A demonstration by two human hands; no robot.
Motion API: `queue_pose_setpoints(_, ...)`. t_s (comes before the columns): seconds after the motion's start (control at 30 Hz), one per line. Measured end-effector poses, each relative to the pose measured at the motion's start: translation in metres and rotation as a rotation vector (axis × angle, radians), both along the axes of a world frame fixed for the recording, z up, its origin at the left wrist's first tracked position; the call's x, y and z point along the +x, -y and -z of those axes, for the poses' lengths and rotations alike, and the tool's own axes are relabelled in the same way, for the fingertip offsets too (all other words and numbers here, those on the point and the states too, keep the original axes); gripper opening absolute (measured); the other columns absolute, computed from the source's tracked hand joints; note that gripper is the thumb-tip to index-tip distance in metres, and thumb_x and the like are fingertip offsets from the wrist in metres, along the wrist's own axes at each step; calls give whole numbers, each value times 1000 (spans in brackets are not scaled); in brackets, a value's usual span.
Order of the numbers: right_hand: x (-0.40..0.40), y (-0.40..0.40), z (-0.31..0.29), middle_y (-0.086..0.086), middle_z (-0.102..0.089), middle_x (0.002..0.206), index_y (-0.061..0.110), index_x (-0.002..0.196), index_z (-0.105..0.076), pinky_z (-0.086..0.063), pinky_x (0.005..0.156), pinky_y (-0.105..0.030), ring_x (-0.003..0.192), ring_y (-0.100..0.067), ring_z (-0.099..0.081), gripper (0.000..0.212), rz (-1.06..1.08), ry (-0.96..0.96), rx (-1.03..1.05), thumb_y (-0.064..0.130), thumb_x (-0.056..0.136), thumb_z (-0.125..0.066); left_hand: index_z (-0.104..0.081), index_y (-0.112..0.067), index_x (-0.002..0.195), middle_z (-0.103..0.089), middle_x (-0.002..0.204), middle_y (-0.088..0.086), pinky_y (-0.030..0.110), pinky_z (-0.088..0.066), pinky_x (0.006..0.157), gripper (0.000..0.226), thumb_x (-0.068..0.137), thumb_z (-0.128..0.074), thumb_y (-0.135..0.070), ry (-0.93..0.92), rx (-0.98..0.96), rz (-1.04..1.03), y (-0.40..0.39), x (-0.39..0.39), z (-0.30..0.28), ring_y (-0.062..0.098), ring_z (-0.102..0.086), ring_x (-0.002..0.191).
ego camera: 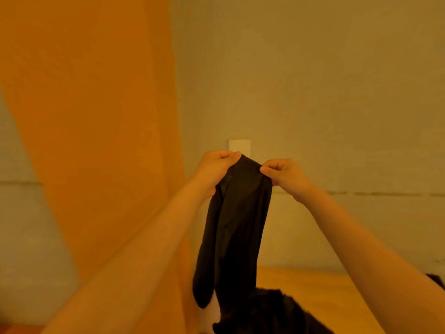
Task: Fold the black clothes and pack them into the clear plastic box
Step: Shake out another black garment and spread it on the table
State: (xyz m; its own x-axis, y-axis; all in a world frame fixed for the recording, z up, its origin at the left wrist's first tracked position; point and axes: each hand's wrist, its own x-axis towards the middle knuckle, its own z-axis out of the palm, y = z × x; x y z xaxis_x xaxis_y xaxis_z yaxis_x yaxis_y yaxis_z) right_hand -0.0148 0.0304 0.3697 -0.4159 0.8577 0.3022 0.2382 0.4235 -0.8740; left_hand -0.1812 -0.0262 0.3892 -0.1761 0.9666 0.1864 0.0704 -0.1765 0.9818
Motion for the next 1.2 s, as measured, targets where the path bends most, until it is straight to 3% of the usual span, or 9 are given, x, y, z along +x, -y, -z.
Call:
queue_pose_setpoints(0.2, 71, -11, -37, 2, -69, 93, 21, 91, -66, -52, 77, -23, 89, -10, -65, 12, -13, -95, -6, 29, 88, -58, -68, -11, 80, -68, 79, 8, 32, -55, 72, 13, 89, -60, -17, -22, 31, 112, -42, 112, -18, 21, -66, 75)
queue_pose_setpoints(0.37, 114, -28, -41, -6, -62, 74, 7, 76, -64, -51, 72, -31, 73, -17, -62, 12, 132, 15, -19, 15, 85, -65, -67, -10, 80, -66, 76, 7, 25, -53, 62, 17, 90, -59, -21, -34, 4, 200, -70, 147, -18, 15, -64, 67)
queue_pose_setpoints(0.53, 148, -41, -47, -8, -55, 68, -1, 79, -62, -49, 65, -29, 65, -15, -55, 11, 230, 68, -34, 8, 85, -64, -61, -17, 73, -62, 66, -3, 19, -47, 54, 13, 81, -70, -23, -284, 13, 365, -94, 158, -18, 9, -59, 62)
queue_pose_setpoints(0.67, 170, -52, -55, -5, -56, 67, 7, 72, -60, -50, 59, -21, 63, -12, -56, 17, 315, 34, -20, 6, 89, -58, -68, -12, 92, -68, 87, 4, 25, -50, 71, 14, 79, -72, -14, -637, -71, 482, -116, 161, -12, 15, -64, 78)
queue_pose_setpoints(0.77, 195, -67, -66, -3, -58, 72, 11, 73, -60, -48, 50, -15, 66, -10, -58, 18, 387, -101, -40, 6, 90, -56, -68, -6, 101, -65, 89, 2, 18, -45, 64, 20, 83, -68, -15, -730, -72, 438, -128, 161, -4, 12, -60, 80)
queue_pose_setpoints(0.9, 244, -91, -80, -5, -63, 81, 15, 85, -62, -52, 53, -18, 67, -10, -64, 16, 324, -180, -76, 4, 91, -53, -67, -20, 96, -66, 92, -7, 19, -43, 72, 11, 90, -58, -21, -598, -118, 553, -140, 151, 0, 6, -60, 86)
queue_pose_setpoints(1.03, 291, -114, -85, 4, -71, 73, 23, 103, -61, -54, 60, -20, 69, -7, -68, 33, 118, -317, -75, -3, 92, -44, -63, -14, 85, -66, 82, -3, 21, -46, 74, 15, 93, -50, -16, -310, -82, 521, -150, 162, 3, 9, -62, 79)
queue_pose_setpoints(1.13, 324, -133, -87, 7, -72, 77, 24, 90, -71, -53, 63, -15, 72, -3, -68, 43, 36, -299, -94, -6, 92, -41, -54, -17, 76, -61, 60, -9, 14, -41, 53, 18, 93, -52, -11, -150, 0, 323, -158, 188, -5, 2, -55, 56)
queue_pose_setpoints(1.2, 347, -145, -88, 8, -73, 77, 23, 69, -77, -53, 63, -13, 72, -2, -68, 54, -11, -144, -102, -10, 91, -40, -53, -17, 80, -62, 56, -8, 13, -40, 44, 18, 93, -49, -6, -45, 73, 268, -165, 206, -13, 1, -55, 48)
